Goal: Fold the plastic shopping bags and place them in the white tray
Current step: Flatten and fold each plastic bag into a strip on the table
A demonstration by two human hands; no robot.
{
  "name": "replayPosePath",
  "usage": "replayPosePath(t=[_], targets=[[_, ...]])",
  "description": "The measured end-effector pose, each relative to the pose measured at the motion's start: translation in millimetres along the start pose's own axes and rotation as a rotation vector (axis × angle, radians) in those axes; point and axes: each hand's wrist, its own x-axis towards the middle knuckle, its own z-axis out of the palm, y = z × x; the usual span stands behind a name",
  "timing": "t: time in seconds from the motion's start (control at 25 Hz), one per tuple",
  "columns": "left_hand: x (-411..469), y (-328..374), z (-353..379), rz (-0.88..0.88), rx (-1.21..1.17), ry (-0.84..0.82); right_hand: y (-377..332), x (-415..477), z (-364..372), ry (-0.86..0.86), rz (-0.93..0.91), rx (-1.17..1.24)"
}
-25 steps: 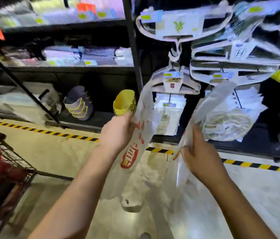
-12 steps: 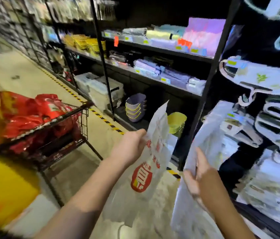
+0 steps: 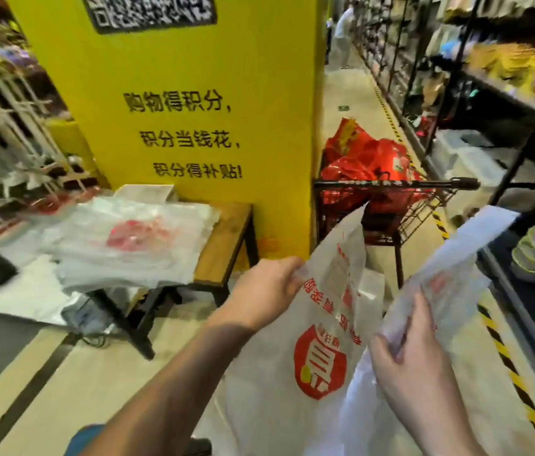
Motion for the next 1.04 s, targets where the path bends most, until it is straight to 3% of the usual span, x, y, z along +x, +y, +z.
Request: replayPosePath(t=[0.16, 0.52, 0.84, 0.96, 1.04], targets=[[-61.6, -81.5, -64.6, -0.181, 0.004, 0.129, -74.3, -6.6, 67.7, -0.203, -0.097, 0.041], [-120.0, -205.1, -173.9, -0.420, -0.088, 0.179, -195.2, -18.2, 213.7, -0.349, -0.369, 0.053], [-92.1, -308.7, -224.7, -0.320, -0.117, 0.087, -277.5, 0.3, 334.2, -0.497, -0.563, -0.033], [-95.0, -328.5, -224.3, -0.257, -0.175, 0.132, -287.5, 16.1, 347.2, -0.659, -0.560, 0.011], [-97.5, -336.2, -222.5, -0.306, -0.194, 0.121, -289.5, 30.8, 349.6, -0.797, -0.589, -0.022]])
